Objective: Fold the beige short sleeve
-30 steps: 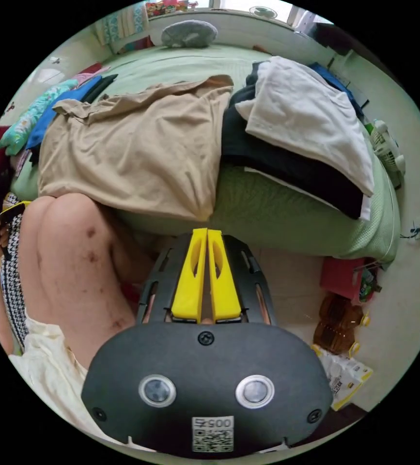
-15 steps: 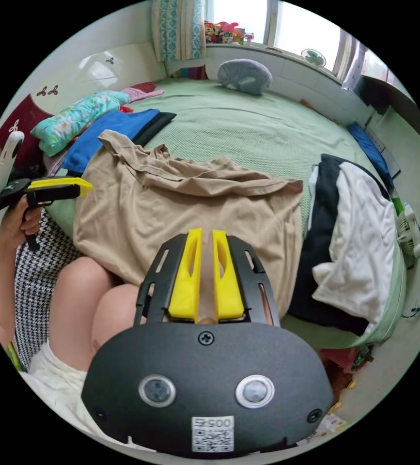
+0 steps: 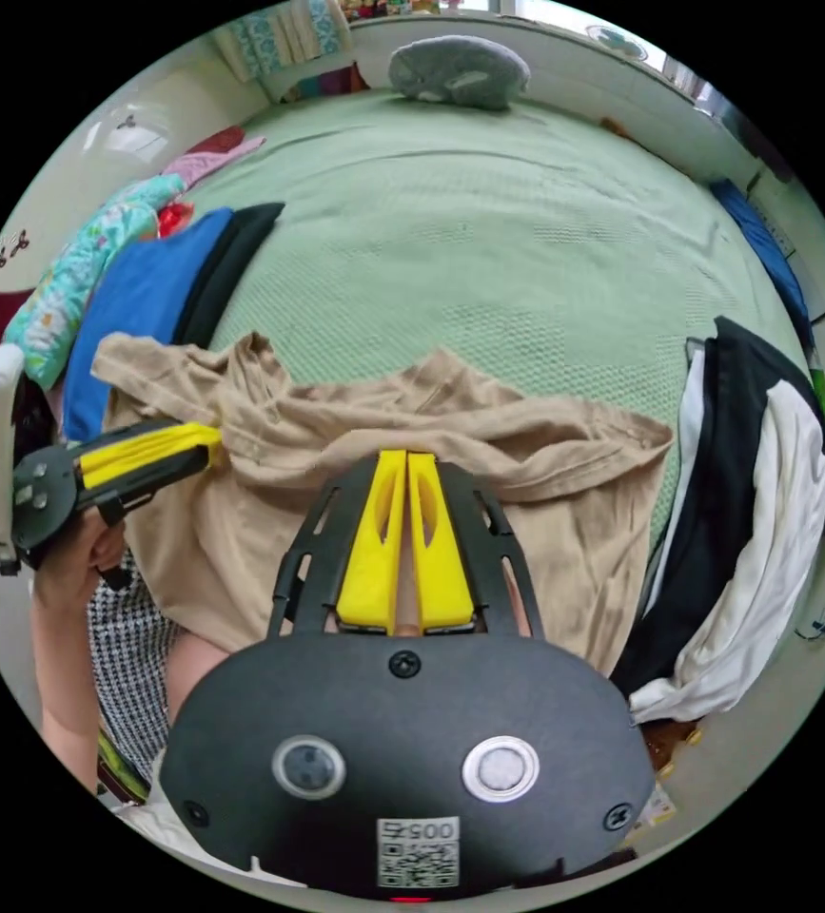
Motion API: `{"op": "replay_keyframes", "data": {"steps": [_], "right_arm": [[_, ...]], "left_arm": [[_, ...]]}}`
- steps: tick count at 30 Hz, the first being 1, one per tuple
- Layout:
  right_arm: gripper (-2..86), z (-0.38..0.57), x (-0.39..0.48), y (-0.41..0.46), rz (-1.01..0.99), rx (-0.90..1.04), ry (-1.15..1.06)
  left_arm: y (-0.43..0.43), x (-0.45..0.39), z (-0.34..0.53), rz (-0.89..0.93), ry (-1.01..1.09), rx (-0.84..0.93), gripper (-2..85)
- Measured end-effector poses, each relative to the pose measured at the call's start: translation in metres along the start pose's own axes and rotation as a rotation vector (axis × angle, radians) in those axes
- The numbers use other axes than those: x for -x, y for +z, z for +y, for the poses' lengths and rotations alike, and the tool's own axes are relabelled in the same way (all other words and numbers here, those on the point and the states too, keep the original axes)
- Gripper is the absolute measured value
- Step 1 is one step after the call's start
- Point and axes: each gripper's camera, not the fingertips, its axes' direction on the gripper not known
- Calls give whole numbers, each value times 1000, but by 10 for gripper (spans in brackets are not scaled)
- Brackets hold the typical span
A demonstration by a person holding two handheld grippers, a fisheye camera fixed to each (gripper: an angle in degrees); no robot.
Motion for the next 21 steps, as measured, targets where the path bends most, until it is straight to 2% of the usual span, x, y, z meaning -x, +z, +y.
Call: {"op": "replay_keyframes", "data": {"steps": [5,8,10,15,21], "right_arm": [[-12,-18,-11,-16,-27,-163,35],[-12,-16,-12,-12,-20,-163,24],[-11,-10,-9,-6,-51,-148,-3],[-10,11,34,16,-251,-74,-285],[-10,-10,89,59,-216,71,-363]], "left_arm": [[-15,15,-19,-65,-50,-66,-2],[-21,15,-18,-52,-15,-73,-2],[-25,16,-13,-67,-4,-80,-2],[-37,36,-6,-123,-43,-103,-1],[-45,62,-15,-47,-80,-84,-2]]}}
